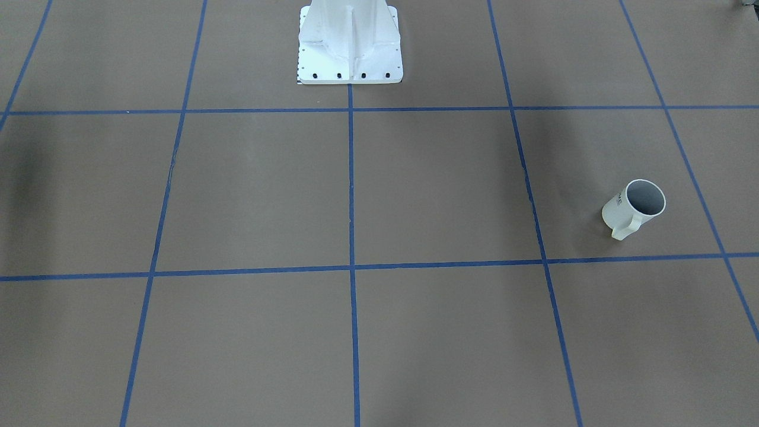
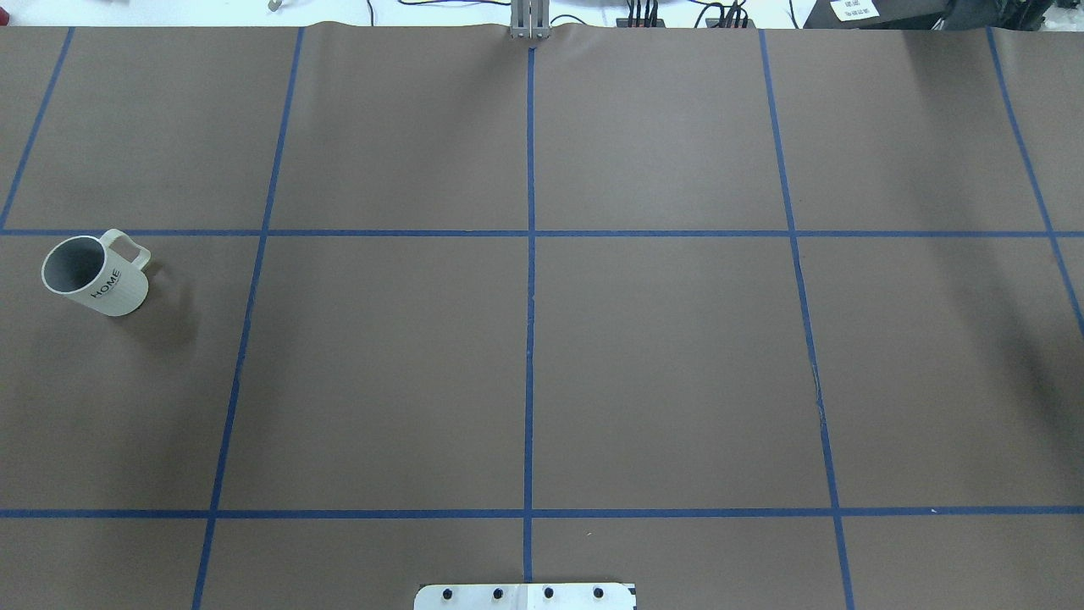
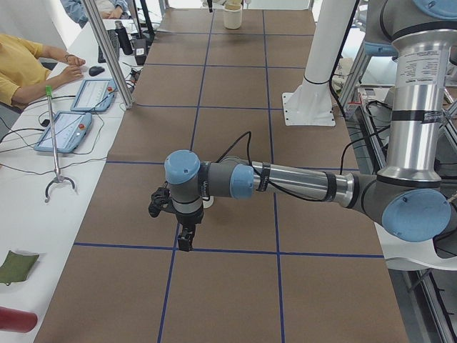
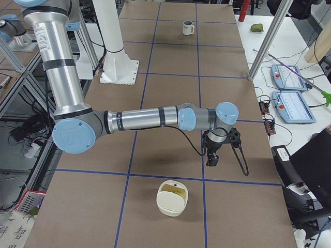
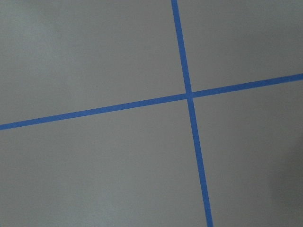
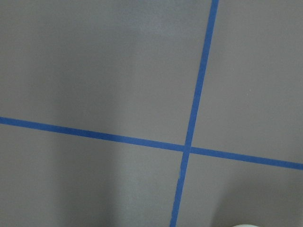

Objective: Left arm hands cup to right arm to dump lemon

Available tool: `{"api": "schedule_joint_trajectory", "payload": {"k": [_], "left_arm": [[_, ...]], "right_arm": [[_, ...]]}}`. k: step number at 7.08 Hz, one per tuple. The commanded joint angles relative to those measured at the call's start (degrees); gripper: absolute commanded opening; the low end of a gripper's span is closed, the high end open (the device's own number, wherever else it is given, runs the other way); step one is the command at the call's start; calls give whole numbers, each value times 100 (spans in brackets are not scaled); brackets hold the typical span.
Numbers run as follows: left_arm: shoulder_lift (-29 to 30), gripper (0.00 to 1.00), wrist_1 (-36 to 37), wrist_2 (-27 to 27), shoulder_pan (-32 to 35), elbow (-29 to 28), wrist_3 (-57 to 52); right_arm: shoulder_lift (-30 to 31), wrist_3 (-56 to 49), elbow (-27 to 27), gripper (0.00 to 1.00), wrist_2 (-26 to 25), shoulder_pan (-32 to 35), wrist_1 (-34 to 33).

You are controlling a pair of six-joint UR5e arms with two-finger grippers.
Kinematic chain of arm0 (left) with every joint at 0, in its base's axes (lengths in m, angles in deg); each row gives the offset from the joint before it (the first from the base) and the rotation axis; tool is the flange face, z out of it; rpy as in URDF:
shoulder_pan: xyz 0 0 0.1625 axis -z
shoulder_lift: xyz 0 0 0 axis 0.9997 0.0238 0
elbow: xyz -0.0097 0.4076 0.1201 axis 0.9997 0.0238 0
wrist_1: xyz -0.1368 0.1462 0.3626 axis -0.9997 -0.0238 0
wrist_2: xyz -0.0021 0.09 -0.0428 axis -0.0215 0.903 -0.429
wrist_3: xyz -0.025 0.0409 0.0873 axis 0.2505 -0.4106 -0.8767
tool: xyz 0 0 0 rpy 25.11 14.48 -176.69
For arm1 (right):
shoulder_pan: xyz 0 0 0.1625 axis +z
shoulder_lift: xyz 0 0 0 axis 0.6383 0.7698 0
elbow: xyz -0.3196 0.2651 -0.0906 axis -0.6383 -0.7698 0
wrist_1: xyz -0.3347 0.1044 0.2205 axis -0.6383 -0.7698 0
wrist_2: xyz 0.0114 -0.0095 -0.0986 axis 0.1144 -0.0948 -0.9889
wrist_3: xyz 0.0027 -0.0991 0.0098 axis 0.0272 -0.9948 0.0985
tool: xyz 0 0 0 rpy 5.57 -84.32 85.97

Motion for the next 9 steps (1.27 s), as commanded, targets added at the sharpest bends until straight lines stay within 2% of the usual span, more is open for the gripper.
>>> {"api": "schedule_joint_trajectory", "payload": {"k": [1,9], "left_arm": [[-59,100,-42,-631,-4,21,-67],[-68,100,-24,-635,5,-93,-6]], "right_arm": [[169,-2,-16,100,-4,0,170],[204,-2,28,100,-40,8,179]]}}
